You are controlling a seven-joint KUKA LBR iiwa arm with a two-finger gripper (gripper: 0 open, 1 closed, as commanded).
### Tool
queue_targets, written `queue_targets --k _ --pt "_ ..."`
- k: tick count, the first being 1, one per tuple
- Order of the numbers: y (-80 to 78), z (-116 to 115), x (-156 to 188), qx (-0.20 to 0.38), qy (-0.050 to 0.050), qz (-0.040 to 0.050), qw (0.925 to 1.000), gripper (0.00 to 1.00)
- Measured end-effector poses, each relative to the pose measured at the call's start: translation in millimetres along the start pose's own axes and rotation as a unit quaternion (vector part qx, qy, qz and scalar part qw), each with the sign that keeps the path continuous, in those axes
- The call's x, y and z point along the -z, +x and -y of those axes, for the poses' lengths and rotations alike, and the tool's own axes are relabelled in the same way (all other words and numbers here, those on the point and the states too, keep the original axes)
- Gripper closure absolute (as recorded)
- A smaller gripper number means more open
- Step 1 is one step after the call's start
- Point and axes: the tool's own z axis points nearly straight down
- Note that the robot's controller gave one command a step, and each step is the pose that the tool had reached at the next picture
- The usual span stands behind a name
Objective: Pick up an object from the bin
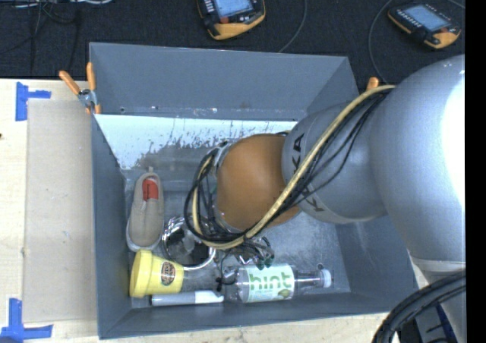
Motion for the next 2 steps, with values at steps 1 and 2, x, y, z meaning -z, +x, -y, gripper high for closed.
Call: queue_targets --k 1,2 --pt "-0.4 1.5 0.5 -0.002 0.001 0.0002 1.0000 1.00" --pt "2.1 4.8 105.9 0.021 0.001 0.0032 0.9998 1.00"
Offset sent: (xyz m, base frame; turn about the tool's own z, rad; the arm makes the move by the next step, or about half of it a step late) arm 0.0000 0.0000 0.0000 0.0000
